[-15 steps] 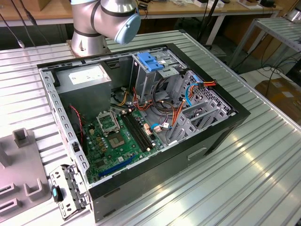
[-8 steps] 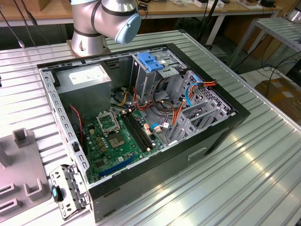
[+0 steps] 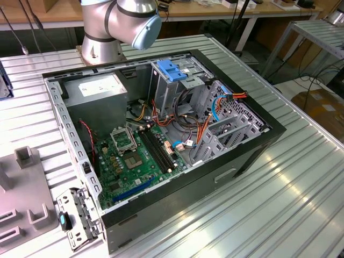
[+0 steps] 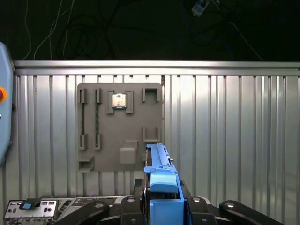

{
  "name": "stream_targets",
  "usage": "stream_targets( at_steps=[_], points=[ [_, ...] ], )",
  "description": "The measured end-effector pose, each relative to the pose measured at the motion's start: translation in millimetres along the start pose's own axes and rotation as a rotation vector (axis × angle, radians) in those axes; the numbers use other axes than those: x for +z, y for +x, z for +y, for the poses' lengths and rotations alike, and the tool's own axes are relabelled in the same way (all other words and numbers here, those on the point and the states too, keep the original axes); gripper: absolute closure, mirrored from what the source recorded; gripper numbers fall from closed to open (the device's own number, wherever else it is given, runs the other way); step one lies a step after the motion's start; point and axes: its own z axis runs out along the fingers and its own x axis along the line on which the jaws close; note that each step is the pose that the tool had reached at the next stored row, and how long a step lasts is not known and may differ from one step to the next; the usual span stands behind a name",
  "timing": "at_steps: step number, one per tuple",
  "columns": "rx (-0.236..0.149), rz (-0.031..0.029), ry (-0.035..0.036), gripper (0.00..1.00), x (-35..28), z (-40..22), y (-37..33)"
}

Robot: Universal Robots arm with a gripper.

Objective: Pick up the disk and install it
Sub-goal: 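Pick up the disk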

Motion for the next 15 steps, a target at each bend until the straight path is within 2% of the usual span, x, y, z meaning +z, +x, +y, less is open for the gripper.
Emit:
stream_targets(
  at_steps=[3,7,11,15],
  points=[
    [0.0,0.0001,-0.0001,0.63,0.1,-4.1,0.0],
    [0.0,0.0,0.0,0.63,0.3,-13.1,-0.1],
    [0.0,0.0,0.0,0.63,0.5,-17.2,-0.1],
    [0.0,0.0,-0.0001,0.63,0.6,-24.9,-0.2]
  ],
)
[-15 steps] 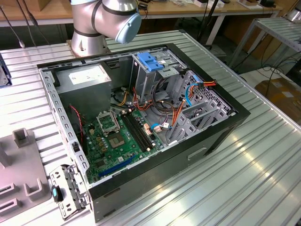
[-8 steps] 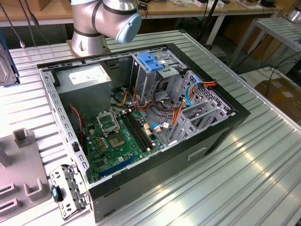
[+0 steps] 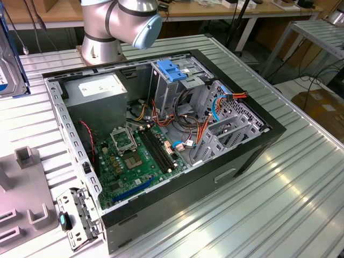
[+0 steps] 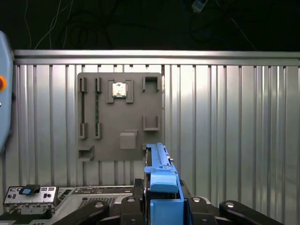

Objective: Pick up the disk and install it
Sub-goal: 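Pick up the disk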

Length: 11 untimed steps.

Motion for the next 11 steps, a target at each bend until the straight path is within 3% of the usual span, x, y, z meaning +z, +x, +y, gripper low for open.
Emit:
stream_targets(
  at_steps=[11],
  points=[
    [0.0,0.0001,0.0001,0.63,0.4,-11.2,-0.1]
  ],
)
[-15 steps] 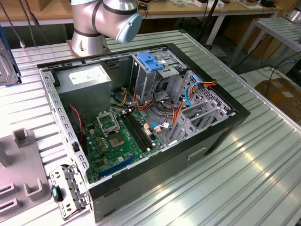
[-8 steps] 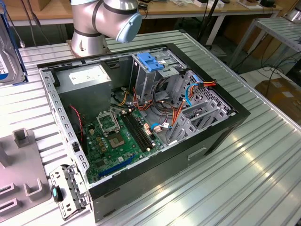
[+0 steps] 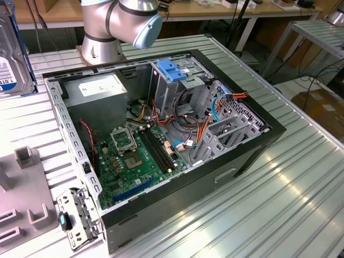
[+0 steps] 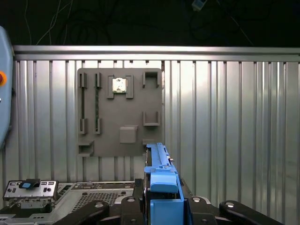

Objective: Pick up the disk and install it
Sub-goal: 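Pick up the disk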

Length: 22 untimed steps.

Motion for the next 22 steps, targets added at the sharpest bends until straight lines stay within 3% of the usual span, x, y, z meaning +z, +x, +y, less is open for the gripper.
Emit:
stream_targets(
  at_steps=[22],
  points=[
    [0.0,0.0003,0.0,0.63,0.6,-23.0,-0.2]
  ],
)
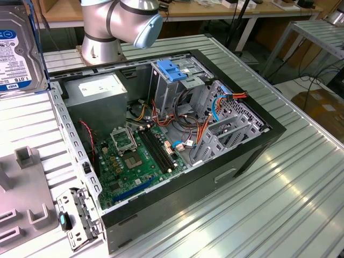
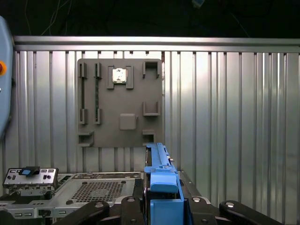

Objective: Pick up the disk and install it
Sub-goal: 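Pick up the disk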

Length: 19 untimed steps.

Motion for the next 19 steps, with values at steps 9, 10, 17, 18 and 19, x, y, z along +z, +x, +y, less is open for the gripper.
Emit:
stream_targets(
  at_steps=[9,10,17,18,19],
  points=[
    [0.0,0.0003,-0.0001,0.63,0.2,-12.2,-0.1],
    [0.0,0.0003,-0.0001,0.63,0.3,-13.5,-0.1],
    [0.0,0.0029,-0.0001,0.63,0.4,-20.3,6.6],
    [0.0,0.0032,-0.0001,0.63,0.4,-20.4,8.0],
    [0.0,0.0034,-0.0001,0.63,0.4,-20.4,9.1]
  ],
)
